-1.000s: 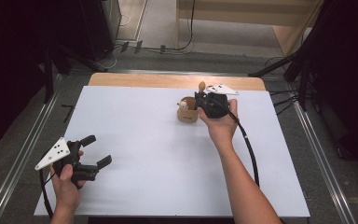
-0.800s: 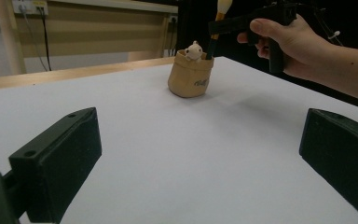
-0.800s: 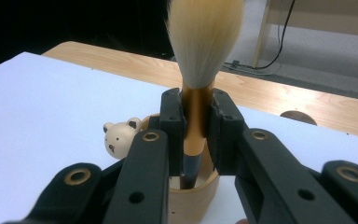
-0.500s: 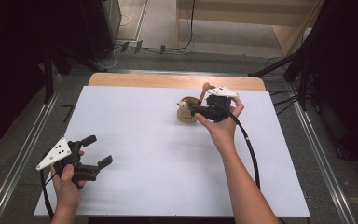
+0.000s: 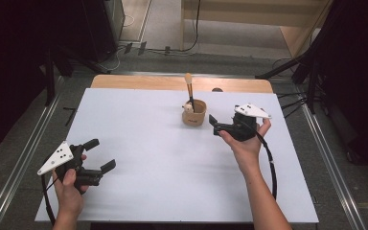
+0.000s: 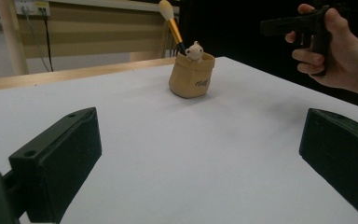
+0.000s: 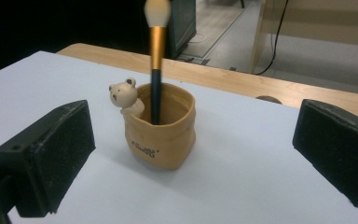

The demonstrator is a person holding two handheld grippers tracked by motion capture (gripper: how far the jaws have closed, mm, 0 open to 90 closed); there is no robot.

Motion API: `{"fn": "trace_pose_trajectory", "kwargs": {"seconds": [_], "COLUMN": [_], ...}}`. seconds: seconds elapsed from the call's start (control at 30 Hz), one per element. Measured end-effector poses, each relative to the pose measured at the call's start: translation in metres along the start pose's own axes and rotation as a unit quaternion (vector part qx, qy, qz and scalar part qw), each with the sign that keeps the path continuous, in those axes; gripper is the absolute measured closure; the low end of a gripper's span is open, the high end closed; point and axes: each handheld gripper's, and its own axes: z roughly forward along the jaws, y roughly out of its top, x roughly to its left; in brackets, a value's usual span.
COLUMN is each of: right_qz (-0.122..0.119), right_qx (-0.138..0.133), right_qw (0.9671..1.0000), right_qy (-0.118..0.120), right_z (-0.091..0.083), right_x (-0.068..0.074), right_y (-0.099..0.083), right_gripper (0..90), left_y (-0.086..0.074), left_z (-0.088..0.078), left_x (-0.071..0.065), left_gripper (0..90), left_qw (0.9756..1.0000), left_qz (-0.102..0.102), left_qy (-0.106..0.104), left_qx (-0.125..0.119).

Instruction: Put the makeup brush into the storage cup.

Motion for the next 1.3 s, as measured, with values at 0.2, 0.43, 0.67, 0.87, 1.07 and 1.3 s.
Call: {"fn": "trace_pose_trajectory", "kwargs": {"seconds": [0.2, 0.43, 0.67, 0.87, 1.07, 1.3], "right_qz": [-0.010, -0.011, -0.015, -0.013, -0.013, -0.006], "right_qx": [-0.013, -0.026, -0.024, -0.018, -0.022, -0.021], "right_qw": [0.9998, 0.9994, 0.9993, 0.9994, 0.9994, 0.9996], "right_qy": [0.006, 0.020, 0.026, 0.026, 0.024, 0.019], "right_z": [-0.023, -0.048, -0.061, -0.070, -0.081, -0.093], "right_x": [-0.001, -0.003, -0.003, -0.006, -0.014, -0.022], "right_y": [-0.013, -0.027, -0.045, -0.060, -0.074, -0.088], "right_gripper": [0.0, 0.0, 0.0, 0.0, 0.0, 0.0], "left_y": [0.000, 0.000, 0.001, 0.001, 0.000, 0.000], "left_z": [0.001, 0.001, 0.000, -0.001, 0.000, 0.000], "left_x": [-0.001, -0.002, -0.002, -0.002, -0.003, -0.004], "left_gripper": [0.0, 0.0, 0.0, 0.0, 0.0, 0.0], "left_qw": [1.0000, 1.0000, 0.9999, 0.9999, 0.9998, 0.9998], "left_qz": [0.000, -0.002, -0.008, -0.009, -0.010, -0.012], "left_qy": [-0.002, -0.006, -0.009, -0.010, -0.012, -0.014], "left_qx": [0.000, -0.003, -0.011, -0.011, -0.010, -0.011]}}
